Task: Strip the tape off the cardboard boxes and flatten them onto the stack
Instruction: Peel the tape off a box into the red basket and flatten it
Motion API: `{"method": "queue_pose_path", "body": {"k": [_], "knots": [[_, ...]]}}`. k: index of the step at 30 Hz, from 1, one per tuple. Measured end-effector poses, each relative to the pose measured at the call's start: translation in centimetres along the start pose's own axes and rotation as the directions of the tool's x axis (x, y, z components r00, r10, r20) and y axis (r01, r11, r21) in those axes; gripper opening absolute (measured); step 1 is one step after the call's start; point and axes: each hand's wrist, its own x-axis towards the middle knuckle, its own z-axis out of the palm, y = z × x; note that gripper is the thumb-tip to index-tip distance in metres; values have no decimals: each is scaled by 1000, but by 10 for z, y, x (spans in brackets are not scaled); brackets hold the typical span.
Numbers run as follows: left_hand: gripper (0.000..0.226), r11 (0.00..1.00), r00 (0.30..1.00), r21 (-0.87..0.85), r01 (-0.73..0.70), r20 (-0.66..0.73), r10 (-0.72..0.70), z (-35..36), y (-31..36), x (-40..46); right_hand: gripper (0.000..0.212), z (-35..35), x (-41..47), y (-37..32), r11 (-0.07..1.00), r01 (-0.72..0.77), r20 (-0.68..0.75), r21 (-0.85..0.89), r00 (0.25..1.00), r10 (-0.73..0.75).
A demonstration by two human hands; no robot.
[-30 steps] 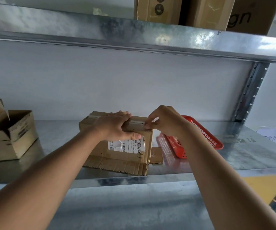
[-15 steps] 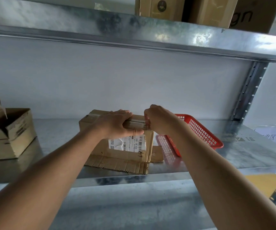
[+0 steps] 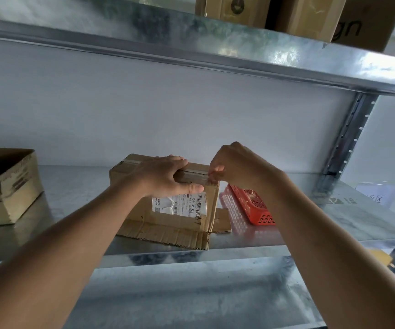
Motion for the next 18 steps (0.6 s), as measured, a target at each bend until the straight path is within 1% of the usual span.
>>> {"method": "queue_pose_path", "body": {"k": [3, 5, 8, 11, 14, 16, 17, 18], "knots": [[95, 1000, 1000, -10, 12, 7, -11, 0, 0, 1, 25, 3, 2, -1, 1000, -18, -16, 23, 1000, 18], [93, 1000, 1000, -15, 17, 13, -17, 0, 0, 1, 27, 2, 3, -3, 1000, -13, -10, 1, 1000, 13], [87, 1000, 1000, 1, 13, 2, -13, 0, 2, 0, 21, -1, 7, -5, 1000, 14, 9, -24, 1000, -13], [87, 1000, 1000, 4, 13, 1, -13, 0, 3, 0, 16, -3, 9, -3, 997, 40, 28, -69, 999, -38], [86, 1000, 1000, 2, 8, 3, -8, 1, 1, 1, 15, 1, 10, -4, 995, 50, 10, -88, 999, -49], [90, 1000, 1000, 4, 7, -1, -7, 1, 0, 1, 15, 2, 12, -4, 994, 51, 7, -97, 999, -50], [94, 1000, 1000, 10, 6, -9, -6, 1, 0, 2, 16, 0, 13, -2, 997, 40, 29, -68, 999, -38], [98, 1000, 1000, 14, 6, -16, -6, 1, 0, 2, 17, -3, 12, 1, 1000, 14, 69, 1, 998, -14]]}}
